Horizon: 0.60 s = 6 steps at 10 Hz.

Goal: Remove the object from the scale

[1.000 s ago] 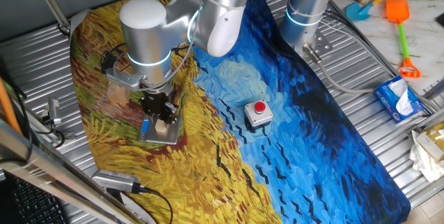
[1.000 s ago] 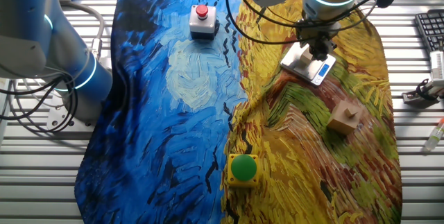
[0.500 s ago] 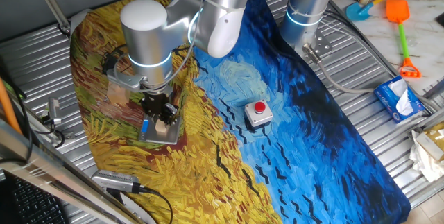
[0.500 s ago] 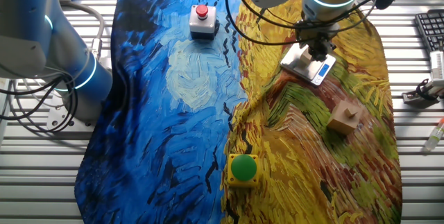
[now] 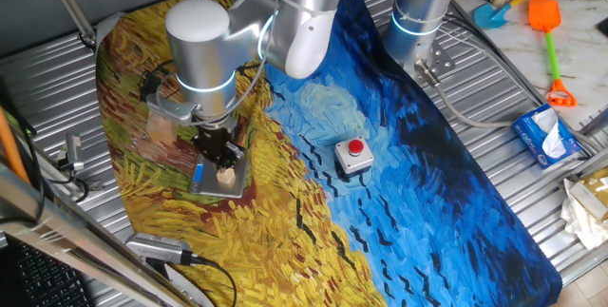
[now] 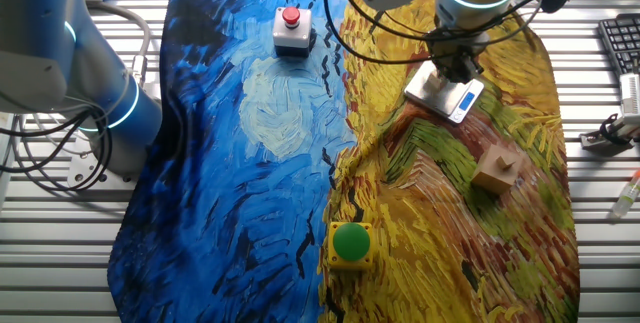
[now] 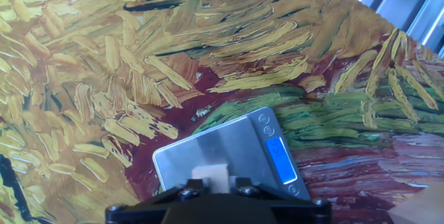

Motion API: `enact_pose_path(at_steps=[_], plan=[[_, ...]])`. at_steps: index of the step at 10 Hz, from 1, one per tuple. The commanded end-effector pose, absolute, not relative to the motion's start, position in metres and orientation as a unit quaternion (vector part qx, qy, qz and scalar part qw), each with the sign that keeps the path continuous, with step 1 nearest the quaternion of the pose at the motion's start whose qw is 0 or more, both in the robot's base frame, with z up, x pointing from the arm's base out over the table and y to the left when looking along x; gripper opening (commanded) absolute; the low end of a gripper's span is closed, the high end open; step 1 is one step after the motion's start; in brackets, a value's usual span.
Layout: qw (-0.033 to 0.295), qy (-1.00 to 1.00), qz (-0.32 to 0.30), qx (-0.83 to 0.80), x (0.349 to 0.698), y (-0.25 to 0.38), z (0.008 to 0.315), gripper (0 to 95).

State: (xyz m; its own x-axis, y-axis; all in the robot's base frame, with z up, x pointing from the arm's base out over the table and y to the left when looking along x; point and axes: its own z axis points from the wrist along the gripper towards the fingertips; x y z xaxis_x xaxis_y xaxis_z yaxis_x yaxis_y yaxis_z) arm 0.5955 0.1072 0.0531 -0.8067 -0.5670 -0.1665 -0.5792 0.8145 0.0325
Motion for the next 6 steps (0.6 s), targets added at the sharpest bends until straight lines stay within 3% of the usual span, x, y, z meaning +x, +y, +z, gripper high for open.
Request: enact_pose_path(at_steps=[1, 5, 6], plan=[[0.075, 0.950, 0.039, -0.301, 0.5962, 0.1068, 0.0524, 0.0], [0.073, 0.945, 0.042, -0.317, 0.5972, 0.1059, 0.0537, 0.0], [0.074, 0.940, 0.044, -0.329, 0.5998, 0.1020, 0.0546, 38.0]])
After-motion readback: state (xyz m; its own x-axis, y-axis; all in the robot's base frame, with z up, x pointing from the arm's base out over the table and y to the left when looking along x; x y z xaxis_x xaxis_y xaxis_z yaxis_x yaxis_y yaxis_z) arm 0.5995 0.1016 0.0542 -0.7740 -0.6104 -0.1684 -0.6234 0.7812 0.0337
